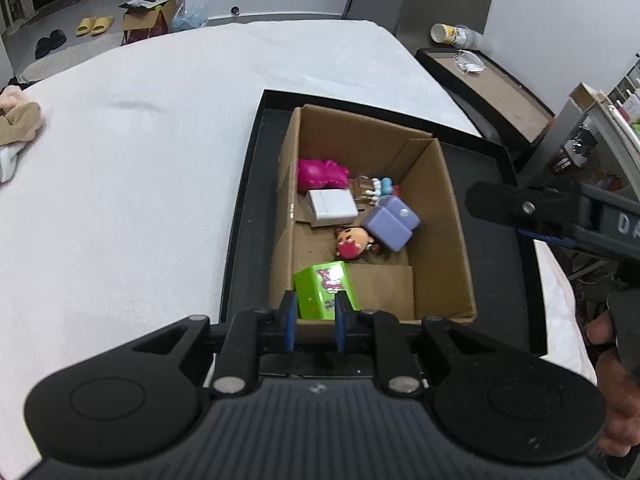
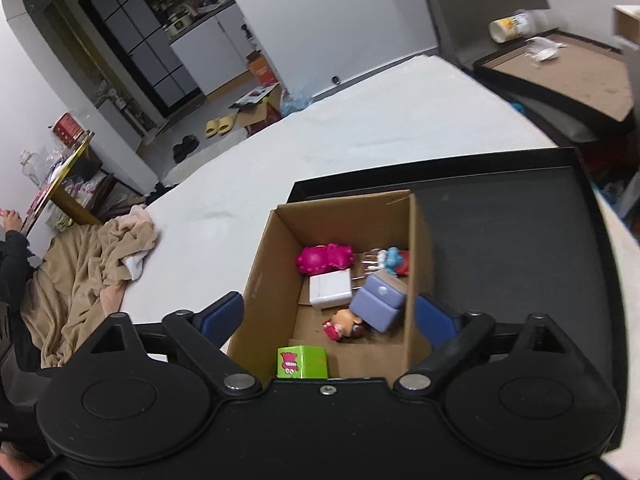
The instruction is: Organize rigid objects
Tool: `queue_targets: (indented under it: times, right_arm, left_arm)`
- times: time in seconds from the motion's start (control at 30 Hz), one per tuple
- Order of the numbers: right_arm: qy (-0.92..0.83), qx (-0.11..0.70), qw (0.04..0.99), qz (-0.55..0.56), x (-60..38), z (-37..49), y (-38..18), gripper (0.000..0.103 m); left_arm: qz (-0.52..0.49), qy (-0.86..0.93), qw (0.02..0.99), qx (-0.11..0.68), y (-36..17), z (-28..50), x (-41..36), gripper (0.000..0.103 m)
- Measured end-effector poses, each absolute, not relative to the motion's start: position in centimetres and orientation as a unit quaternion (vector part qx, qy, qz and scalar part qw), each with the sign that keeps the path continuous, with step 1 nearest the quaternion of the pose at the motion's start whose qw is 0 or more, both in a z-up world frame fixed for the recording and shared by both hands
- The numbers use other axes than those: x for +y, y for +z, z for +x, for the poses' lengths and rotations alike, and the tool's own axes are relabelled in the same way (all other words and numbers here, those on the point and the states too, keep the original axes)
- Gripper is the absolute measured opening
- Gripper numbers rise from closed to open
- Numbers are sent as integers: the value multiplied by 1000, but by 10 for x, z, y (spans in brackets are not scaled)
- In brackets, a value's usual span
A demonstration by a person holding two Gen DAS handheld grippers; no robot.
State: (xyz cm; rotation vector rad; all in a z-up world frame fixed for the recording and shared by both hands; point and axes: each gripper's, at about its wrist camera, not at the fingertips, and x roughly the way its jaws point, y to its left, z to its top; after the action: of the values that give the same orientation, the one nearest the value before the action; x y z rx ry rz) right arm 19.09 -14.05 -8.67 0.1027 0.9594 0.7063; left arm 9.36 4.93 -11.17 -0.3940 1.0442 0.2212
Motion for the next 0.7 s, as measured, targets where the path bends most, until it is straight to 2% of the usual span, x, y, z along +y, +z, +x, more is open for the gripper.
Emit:
queue_targets:
  times: [0.07, 0.2, 0.4, 0.5, 0.7]
  right_arm:
    - [324, 445, 833, 46, -147, 186, -80, 103]
    - [295, 426, 854, 45, -163, 180, -63, 103]
    - [258, 417, 870, 60, -190, 175, -45, 103]
    - [248, 413, 874, 63, -201, 169, -37, 103]
    - [240, 407, 881, 34, -202, 154, -19, 103]
  left_arm:
    - [-186, 101, 843, 494, -106, 92, 47, 26]
    - [-172, 100, 850, 488, -92, 87, 40, 49]
    - [-172, 100, 860, 470, -70, 78, 39, 70]
    - [-170, 101, 866, 460, -58, 72, 39, 77]
    - [-164, 95, 878, 440, -35, 61, 37, 80]
